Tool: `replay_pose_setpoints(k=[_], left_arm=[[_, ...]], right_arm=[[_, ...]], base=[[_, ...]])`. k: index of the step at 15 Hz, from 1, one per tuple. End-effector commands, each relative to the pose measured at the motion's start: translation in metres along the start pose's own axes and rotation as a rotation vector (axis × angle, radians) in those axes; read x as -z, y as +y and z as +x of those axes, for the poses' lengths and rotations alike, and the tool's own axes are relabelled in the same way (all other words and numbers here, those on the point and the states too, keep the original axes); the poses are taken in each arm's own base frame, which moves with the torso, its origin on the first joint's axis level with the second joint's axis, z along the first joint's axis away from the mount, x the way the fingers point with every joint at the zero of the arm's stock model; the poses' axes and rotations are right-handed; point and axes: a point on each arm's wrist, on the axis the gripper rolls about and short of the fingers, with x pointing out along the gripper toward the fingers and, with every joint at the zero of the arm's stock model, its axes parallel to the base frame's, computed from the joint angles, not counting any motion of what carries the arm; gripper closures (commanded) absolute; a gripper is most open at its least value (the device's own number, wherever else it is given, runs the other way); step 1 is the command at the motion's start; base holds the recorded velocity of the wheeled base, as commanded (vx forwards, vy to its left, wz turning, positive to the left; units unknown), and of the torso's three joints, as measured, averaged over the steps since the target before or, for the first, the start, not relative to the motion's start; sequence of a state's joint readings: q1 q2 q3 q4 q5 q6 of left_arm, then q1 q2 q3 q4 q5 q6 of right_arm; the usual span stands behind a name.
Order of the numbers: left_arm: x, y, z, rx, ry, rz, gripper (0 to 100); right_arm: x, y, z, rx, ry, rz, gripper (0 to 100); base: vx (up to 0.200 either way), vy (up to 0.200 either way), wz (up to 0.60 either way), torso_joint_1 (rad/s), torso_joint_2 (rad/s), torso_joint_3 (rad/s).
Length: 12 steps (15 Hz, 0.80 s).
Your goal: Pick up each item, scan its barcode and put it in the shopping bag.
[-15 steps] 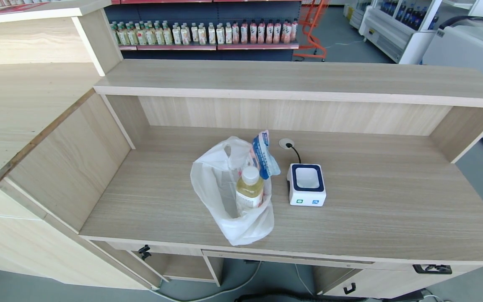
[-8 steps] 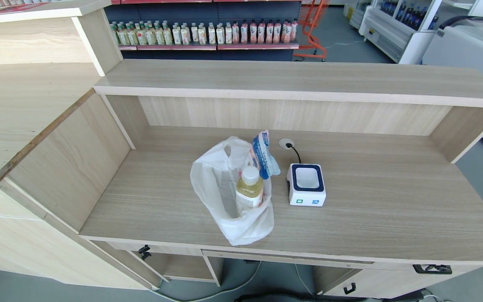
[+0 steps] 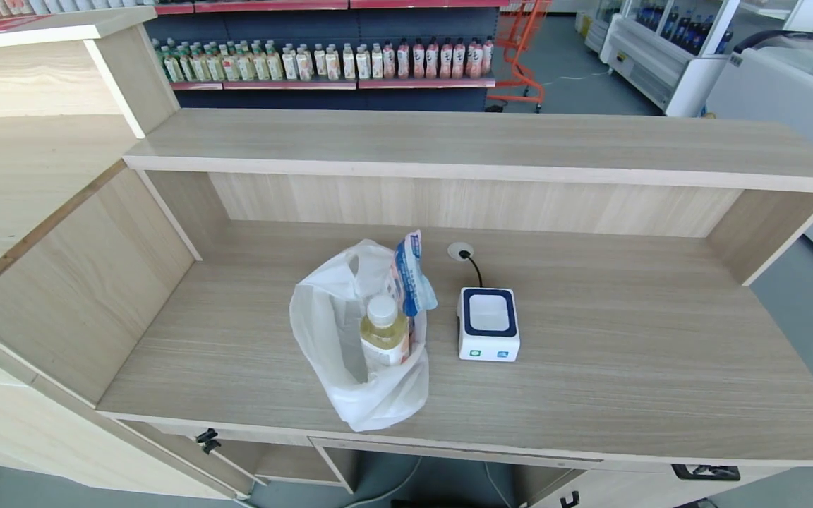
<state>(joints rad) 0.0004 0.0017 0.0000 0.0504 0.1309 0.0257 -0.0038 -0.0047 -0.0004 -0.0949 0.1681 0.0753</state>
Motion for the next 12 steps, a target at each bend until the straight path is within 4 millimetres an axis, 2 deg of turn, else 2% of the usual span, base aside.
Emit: replay_pose_setpoints(k=[1,3,6,12], left_arm=[[0.0000,0.0000,0.0000,-0.001,0.000,-0.001,0],[0.0000,0.0000,0.0001,0.001,0.002,0.002,0],[-0.0001,0.0000,0.0002,0.001,0.003,0.001,0],[0.0000,0.0000,0.0000,0.001,0.000,-0.007,0]], right_arm=[[0.0000,0.0000,0.0004,0.000,0.005,0.001,100],[0.0000,0.0000,0.0004,0.000,0.005,0.001,100],[0.0000,0.0000,0.0004,0.002,0.005,0.000,100],[0.0000,0.0000,0.0004,0.000,0.005,0.007,100]], base=[[0.000,0.000,0.00,0.000,0.00,0.000],[0.000,0.000,0.00,0.000,0.00,0.000],[0.200,0.000,0.00,-0.007,0.00,0.004],[0.000,0.000,0.00,0.000,0.00,0.000]])
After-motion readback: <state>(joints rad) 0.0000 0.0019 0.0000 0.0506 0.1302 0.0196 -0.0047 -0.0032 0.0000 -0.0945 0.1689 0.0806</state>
